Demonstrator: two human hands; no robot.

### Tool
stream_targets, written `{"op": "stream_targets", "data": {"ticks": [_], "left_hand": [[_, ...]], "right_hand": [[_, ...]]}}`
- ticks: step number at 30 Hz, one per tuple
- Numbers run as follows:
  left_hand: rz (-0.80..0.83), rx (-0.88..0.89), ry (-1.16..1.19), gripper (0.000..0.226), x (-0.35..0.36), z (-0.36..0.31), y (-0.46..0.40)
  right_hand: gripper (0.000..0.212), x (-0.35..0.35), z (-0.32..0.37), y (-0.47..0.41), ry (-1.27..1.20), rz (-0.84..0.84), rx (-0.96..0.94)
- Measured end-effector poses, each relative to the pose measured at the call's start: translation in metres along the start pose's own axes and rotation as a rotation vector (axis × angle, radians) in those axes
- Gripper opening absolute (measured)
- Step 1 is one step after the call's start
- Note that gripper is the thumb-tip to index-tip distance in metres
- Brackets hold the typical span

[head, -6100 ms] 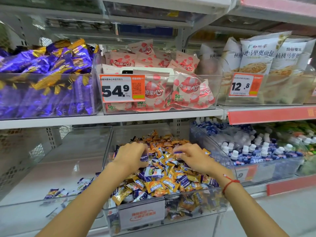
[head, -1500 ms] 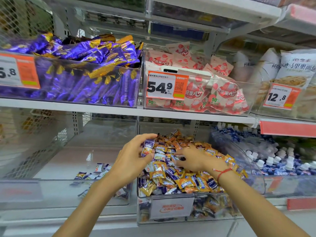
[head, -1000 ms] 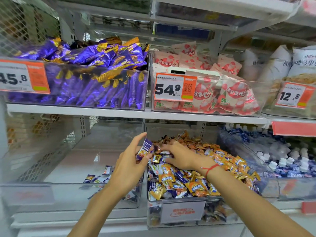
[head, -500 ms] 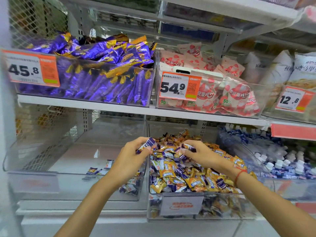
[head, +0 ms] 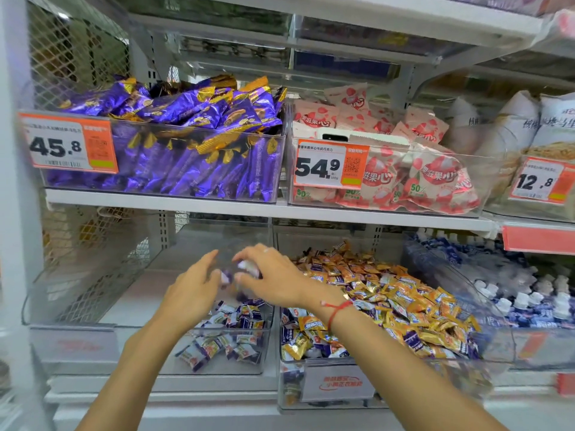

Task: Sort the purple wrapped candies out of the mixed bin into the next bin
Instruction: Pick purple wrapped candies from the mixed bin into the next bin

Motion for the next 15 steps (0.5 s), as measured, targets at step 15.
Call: {"op": "stream_targets", "data": {"ticks": [15], "left_hand": [[0.049, 0.307, 0.06, 0.038, 0.063, -0.031, 0.028]], "right_hand": [[0.022, 0.013, -0.052, 0.055, 0.257, 0.059, 0.208]]}}
Point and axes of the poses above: each hand's wrist, its own y-axis away from the middle knuckle, its own x-axis out of the palm, z = x × y, the point moved 3 cm from there along -y, towards the middle knuckle, and after that the axes turned 8 degrees about y, right-handed, at the moved point
